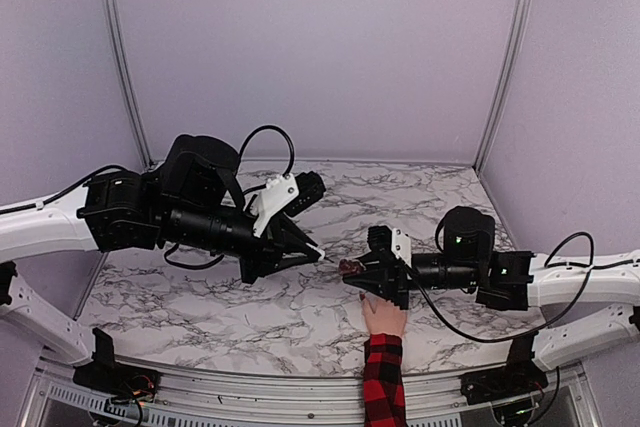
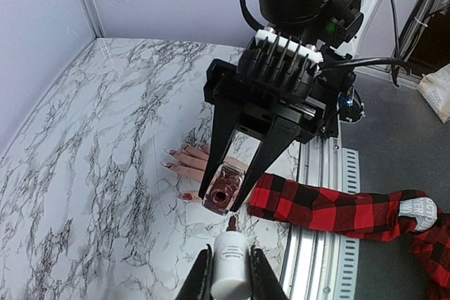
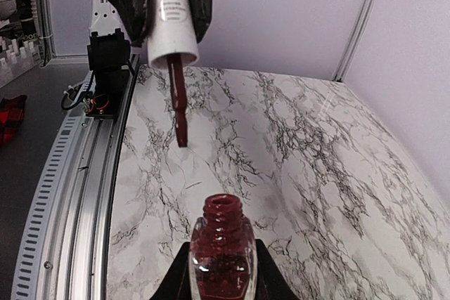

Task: Paint the nails
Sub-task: Close the nail polish bottle cap on the nail polish bottle.

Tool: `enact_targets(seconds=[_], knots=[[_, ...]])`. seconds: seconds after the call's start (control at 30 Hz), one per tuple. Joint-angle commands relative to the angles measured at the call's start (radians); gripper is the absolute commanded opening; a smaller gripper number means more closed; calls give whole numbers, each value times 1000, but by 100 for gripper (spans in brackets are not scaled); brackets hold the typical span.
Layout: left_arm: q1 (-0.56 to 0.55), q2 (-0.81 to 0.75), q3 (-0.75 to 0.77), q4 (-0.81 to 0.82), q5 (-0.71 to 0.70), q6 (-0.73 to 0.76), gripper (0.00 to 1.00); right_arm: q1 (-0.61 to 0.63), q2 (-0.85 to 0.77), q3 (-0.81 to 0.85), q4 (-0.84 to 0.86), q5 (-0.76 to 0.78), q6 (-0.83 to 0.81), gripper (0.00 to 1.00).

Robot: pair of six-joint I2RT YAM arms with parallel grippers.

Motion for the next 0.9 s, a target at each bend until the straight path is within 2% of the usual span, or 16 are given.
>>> enact_targets(seconds=[0.0, 0.87], knots=[[-23, 30, 42, -35, -56, 30, 0, 9, 6, 47, -10, 25, -5, 0], [-31, 87, 66, -25, -81, 52, 0, 19, 15, 46, -13, 9, -9, 0]])
